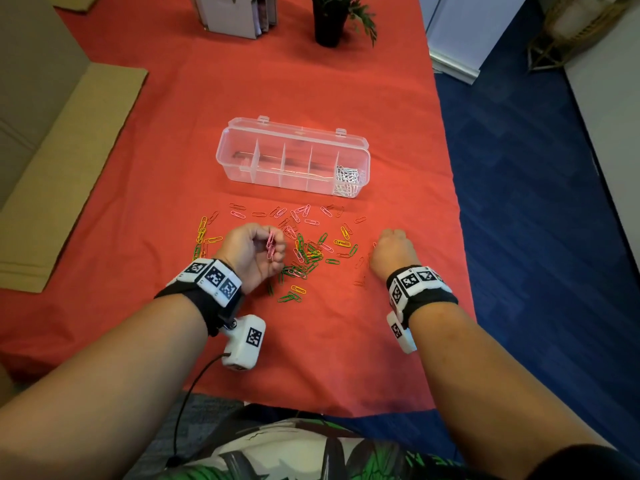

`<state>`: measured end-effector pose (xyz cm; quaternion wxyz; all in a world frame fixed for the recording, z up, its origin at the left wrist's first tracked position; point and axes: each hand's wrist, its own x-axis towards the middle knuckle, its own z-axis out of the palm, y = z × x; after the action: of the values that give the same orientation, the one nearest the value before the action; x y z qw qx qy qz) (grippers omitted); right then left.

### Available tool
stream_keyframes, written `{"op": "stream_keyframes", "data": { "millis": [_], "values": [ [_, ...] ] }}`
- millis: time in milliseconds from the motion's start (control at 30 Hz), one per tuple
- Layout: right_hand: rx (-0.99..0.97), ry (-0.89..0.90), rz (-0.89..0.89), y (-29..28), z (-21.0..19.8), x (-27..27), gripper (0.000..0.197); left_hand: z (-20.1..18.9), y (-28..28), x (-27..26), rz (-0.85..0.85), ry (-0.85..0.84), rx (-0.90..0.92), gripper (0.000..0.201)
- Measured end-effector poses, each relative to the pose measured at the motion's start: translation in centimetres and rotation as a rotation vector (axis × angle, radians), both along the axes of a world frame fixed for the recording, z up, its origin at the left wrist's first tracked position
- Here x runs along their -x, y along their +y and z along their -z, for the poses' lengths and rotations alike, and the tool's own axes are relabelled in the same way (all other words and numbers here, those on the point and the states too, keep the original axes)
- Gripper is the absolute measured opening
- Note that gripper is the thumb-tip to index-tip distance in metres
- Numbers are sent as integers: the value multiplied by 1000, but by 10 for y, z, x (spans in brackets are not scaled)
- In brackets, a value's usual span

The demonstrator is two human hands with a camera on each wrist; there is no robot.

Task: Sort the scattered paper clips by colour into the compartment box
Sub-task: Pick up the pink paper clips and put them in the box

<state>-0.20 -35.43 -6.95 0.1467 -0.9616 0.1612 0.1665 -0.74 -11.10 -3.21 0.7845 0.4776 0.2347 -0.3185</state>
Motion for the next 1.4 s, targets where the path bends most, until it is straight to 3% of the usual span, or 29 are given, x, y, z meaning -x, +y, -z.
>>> {"op": "stream_keyframes", "data": {
  "millis": [67,133,200,267,333,400,433,533,633,767,900,1000,1067,1133,1200,1267,1333,1400],
  "values": [
    [-125,27,-16,2,-5,-1,31,-1,2,-1,-29,29,38,26],
    [-432,64,118,5,-12,-4,17,4,-1,-3,-17,20,-65,24],
    [-913,64,378,10,-18,-1,12,12,-7,-3,63,-106,-358,21],
    [-1328,52,575,12,-20,6,20,21,-10,-4,227,-309,-713,12],
    [-1527,87,653,17,-27,10,24,25,-13,-2,434,-477,-954,12],
    [-1498,114,667,27,-28,9,23,27,-15,-1,614,-590,-1125,24],
    [-1368,118,622,32,-25,6,21,27,-16,0,679,-650,-1198,29],
    [-723,98,229,45,-14,-2,17,29,-19,0,784,-782,-1313,30],
    [-314,1,-111,52,-4,-4,9,33,-18,2,806,-840,-1346,23],
    [-21,-108,-385,63,6,-2,26,36,-18,2,842,-838,-1356,19],
    [94,-108,-483,69,1,2,28,36,-15,0,873,-764,-1374,22],
    [16,-68,-454,68,-5,-3,18,35,-13,1,878,-758,-1363,20],
    [-203,30,-331,64,-13,-7,21,34,-10,2,841,-767,-1361,20],
    [-608,152,-34,62,-17,-8,24,35,-7,2,816,-798,-1354,21],
    [-1047,179,278,60,-22,0,11,34,-7,2,837,-832,-1356,18],
    [-1374,192,461,55,-23,5,14,35,-7,1,877,-828,-1352,13],
    [-1511,210,537,53,-24,8,24,36,-8,2,908,-795,-1337,12],
    [-1470,220,544,55,-22,8,24,36,-9,2,896,-778,-1323,10]
  ]
}}
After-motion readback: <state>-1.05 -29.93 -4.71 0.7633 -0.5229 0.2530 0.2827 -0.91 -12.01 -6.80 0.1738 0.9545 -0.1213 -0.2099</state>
